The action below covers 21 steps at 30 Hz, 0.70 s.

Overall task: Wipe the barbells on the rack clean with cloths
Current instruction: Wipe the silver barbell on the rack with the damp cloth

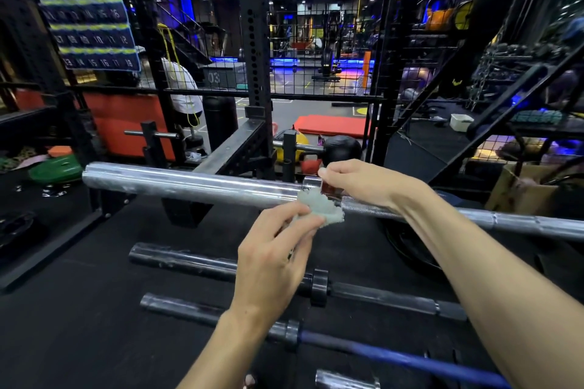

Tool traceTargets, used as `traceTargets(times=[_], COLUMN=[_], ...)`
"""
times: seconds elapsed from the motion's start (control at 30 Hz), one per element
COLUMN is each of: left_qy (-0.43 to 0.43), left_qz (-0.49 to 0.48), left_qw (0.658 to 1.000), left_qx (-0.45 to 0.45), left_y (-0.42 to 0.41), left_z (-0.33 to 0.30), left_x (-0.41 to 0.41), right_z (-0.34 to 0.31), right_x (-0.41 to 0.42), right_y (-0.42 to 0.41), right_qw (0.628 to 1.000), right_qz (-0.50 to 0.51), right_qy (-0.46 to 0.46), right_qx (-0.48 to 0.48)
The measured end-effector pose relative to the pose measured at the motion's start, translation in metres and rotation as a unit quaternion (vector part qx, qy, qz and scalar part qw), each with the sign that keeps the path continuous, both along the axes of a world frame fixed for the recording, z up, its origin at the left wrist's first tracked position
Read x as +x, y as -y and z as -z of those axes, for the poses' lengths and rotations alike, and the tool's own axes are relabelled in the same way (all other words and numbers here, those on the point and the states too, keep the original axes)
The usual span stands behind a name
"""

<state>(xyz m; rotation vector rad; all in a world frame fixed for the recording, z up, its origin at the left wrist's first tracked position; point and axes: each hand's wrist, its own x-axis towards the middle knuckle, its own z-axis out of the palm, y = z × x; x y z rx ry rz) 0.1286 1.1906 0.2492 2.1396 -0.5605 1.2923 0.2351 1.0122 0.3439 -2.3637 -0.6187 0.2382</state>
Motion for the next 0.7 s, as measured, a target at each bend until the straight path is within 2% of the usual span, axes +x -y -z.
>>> traceTargets(times=[0.1,0.23,0.33,0.53,0.7], left_qy=[-0.043,-0.16,-0.213,-0.117,-0.081], left_qz=[0.024,0.02,0.033,0.07,0.058], left_qw=[0.998,0.986,0.976,0.983,0.963], left_qx=[-0.035,-0.033,-0.038,-0.122,-0.249], left_y=[0.0,0.001,0.0,-0.009,-0.012], left_z=[-0.026,-0.074,-0.082,-0.039,-0.039], left_x=[0.007,0.04,0.041,-0.005,-0.004], right_z=[0.001,-0.002,-0.006,-0.003,-0.002], right_x=[-0.001,-0.004,-0.008,-0.01,-0.009], right_y=[0.0,0.002,0.002,0.003,-0.003], right_qw=[1.0,1.0,1.0,0.999,0.999], right_qz=[0.013,0.011,0.005,-0.016,-0.008], right_qy=[0.009,0.002,-0.003,0.008,-0.007], right_qx=[0.009,0.015,0.009,-0.041,-0.04])
